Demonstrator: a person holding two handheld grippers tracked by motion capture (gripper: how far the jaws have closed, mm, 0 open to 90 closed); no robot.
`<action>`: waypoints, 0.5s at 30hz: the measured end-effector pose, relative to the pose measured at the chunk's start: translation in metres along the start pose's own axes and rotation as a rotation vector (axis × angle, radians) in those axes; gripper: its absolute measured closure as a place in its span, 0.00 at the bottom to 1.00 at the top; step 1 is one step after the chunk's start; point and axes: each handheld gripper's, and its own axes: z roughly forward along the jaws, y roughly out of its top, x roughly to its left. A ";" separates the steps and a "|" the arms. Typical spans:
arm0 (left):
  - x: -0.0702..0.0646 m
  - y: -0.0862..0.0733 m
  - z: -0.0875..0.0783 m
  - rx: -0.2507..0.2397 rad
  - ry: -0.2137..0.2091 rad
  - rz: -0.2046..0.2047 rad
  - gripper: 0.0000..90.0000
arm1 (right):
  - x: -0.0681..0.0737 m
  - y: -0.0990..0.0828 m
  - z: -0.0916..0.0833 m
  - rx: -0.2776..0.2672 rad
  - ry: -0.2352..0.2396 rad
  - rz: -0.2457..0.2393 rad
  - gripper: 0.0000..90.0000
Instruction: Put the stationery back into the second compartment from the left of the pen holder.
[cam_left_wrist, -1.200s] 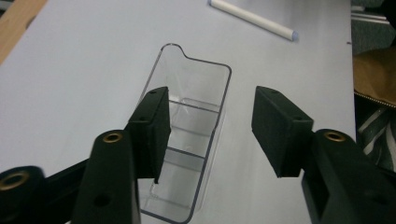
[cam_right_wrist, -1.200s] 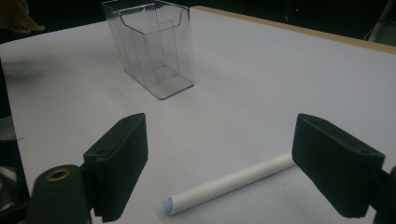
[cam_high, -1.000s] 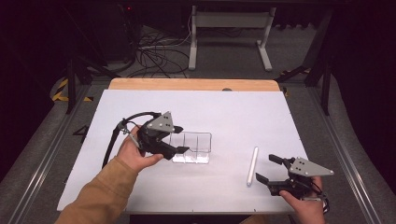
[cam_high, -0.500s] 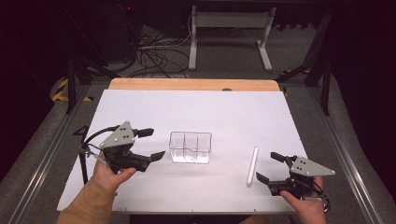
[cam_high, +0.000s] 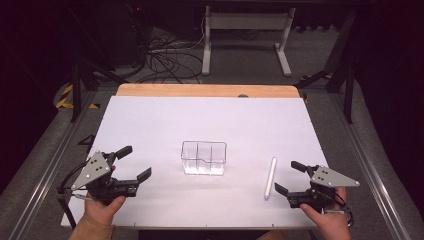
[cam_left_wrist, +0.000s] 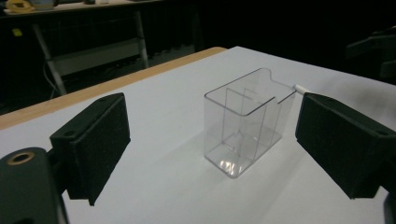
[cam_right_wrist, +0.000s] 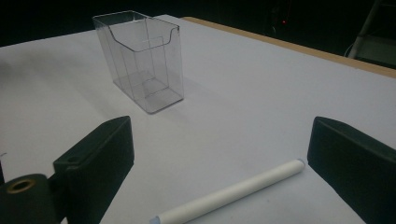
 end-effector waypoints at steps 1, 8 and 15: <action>0.000 -0.004 -0.001 0.005 0.007 0.002 0.10 | 0.000 0.000 0.000 0.000 -0.001 0.001 0.09; 0.000 -0.027 -0.004 0.033 0.052 -0.014 0.07 | -0.001 0.000 0.000 0.009 -0.018 0.022 0.08; 0.008 -0.037 -0.005 0.032 0.055 -0.046 0.08 | 0.000 0.001 0.000 -0.001 -0.013 0.021 0.08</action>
